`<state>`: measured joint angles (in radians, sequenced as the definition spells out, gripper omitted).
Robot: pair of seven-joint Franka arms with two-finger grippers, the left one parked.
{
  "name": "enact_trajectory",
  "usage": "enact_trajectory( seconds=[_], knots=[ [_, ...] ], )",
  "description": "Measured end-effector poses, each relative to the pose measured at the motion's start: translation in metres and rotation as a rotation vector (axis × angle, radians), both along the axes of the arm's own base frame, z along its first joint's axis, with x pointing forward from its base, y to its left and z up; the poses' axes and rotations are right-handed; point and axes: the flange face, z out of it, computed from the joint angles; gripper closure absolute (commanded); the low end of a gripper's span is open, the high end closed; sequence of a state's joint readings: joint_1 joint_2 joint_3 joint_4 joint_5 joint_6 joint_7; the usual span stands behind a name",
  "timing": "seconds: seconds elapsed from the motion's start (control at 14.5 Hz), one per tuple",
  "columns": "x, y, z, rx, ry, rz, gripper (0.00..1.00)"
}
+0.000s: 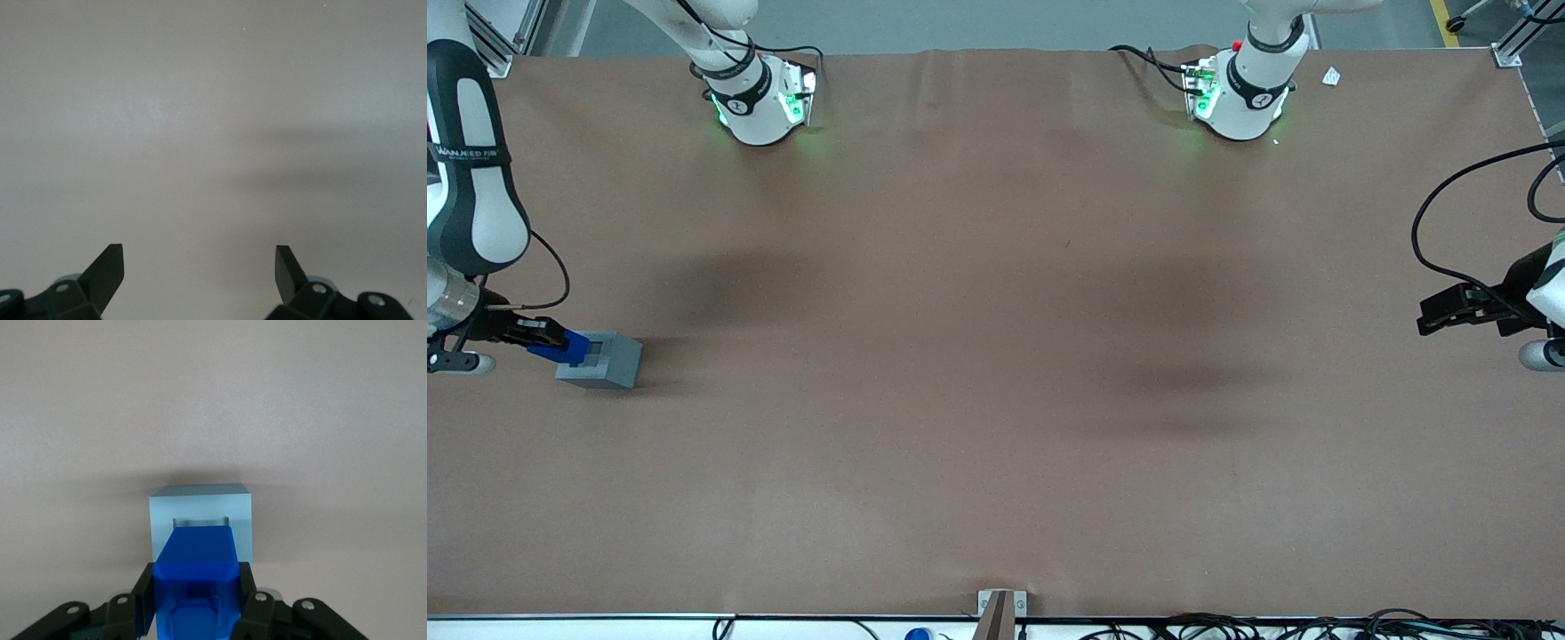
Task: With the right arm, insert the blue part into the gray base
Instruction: 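Lower the blue cube into the gray base's opening with the right gripper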
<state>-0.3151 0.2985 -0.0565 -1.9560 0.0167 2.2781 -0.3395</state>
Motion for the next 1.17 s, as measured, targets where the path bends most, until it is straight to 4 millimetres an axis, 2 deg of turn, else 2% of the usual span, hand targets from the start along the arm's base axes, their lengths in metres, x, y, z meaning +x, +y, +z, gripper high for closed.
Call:
enact_trajectory(
  seconds=[1.17],
  knots=[
    [0.001,0.001,-0.017,0.007,0.006,-0.002,0.94]
  ],
)
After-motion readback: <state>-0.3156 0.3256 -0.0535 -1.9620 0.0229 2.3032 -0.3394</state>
